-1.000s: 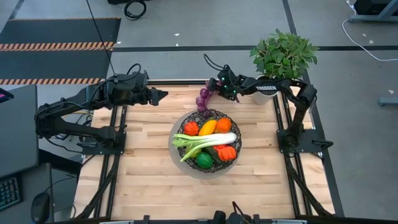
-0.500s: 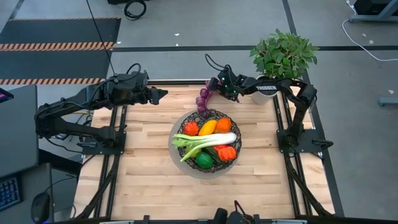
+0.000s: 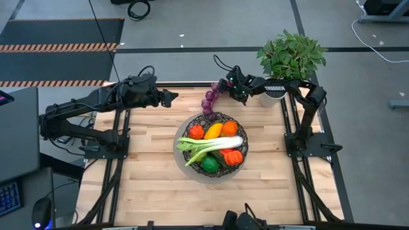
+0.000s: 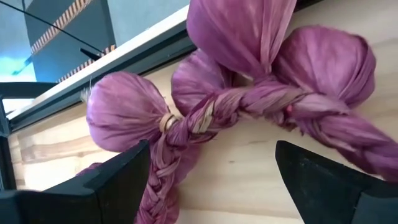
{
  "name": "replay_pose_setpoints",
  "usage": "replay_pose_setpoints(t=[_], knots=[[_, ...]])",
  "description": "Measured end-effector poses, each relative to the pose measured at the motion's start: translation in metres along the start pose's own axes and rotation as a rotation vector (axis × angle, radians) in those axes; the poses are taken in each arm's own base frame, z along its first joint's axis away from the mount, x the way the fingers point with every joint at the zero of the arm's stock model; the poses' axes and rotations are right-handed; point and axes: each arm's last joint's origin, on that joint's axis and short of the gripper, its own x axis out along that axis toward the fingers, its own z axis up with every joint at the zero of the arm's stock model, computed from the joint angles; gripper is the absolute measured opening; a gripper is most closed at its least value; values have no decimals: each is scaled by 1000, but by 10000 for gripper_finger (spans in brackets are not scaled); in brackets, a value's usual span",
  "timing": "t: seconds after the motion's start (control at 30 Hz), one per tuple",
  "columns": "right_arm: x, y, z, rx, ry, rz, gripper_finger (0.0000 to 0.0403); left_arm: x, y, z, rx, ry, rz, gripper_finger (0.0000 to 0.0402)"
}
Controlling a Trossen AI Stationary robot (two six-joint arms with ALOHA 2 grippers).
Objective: Build produce basket
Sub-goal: Put the purple garlic into the black wire basket
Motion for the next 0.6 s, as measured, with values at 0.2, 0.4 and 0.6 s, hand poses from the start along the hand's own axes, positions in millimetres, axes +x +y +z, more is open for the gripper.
replay_pose_setpoints(t=[0.2, 0.4, 0.6], knots=[[0, -2, 5, 10, -7, -5, 348, 7, -5, 0, -24, -13, -23, 231], [0, -3, 6, -1, -6, -10, 333, 9, -9, 3, -38, -43, -61, 231], [0, -2, 5, -5, -6, -7, 239, 8, -9, 3, -39, -44, -62, 231]])
